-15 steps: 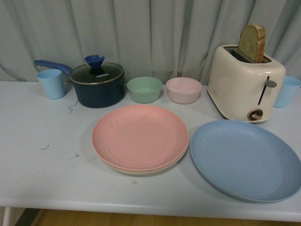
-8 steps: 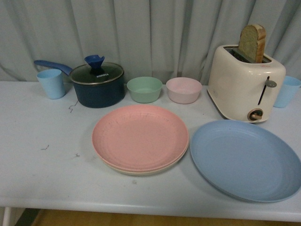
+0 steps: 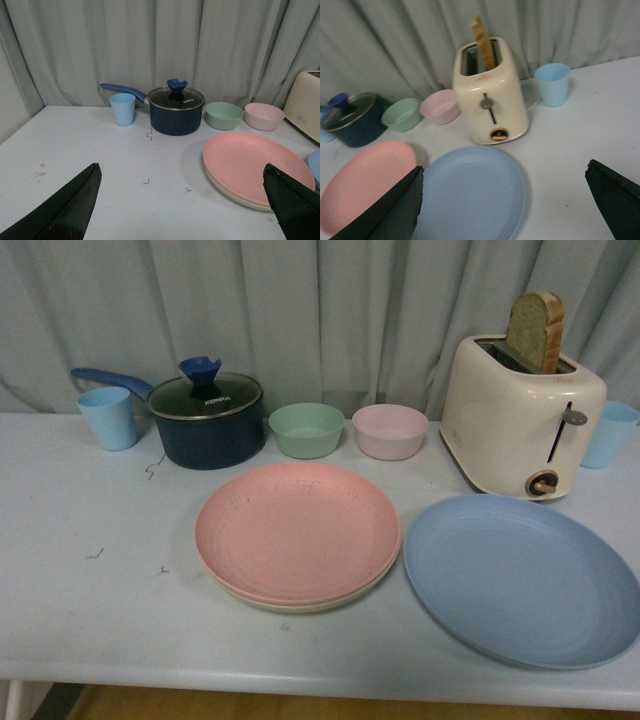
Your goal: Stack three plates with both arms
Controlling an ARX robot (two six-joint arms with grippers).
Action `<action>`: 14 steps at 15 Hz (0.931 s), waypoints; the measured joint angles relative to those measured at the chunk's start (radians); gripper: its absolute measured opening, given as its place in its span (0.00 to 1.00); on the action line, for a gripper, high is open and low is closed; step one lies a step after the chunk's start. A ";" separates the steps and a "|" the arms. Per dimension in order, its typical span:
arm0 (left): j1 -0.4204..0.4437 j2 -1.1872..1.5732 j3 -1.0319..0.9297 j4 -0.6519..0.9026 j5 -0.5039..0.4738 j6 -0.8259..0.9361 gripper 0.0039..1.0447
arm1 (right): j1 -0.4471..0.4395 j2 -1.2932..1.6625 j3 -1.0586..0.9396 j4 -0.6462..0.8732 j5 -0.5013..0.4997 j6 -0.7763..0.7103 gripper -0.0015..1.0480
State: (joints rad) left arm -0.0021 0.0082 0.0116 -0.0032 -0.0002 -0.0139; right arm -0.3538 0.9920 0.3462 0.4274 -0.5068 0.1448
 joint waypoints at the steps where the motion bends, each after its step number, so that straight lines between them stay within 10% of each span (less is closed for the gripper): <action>1: 0.000 0.000 0.000 0.000 0.000 0.000 0.94 | 0.005 0.217 0.111 0.050 0.082 0.022 0.94; 14: 0.000 0.000 0.000 0.000 0.000 0.000 0.94 | 0.290 1.044 0.552 -0.140 0.496 -0.015 0.94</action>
State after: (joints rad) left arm -0.0021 0.0082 0.0116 -0.0032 -0.0002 -0.0135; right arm -0.0635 2.0357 0.8978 0.2878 -0.0113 0.1295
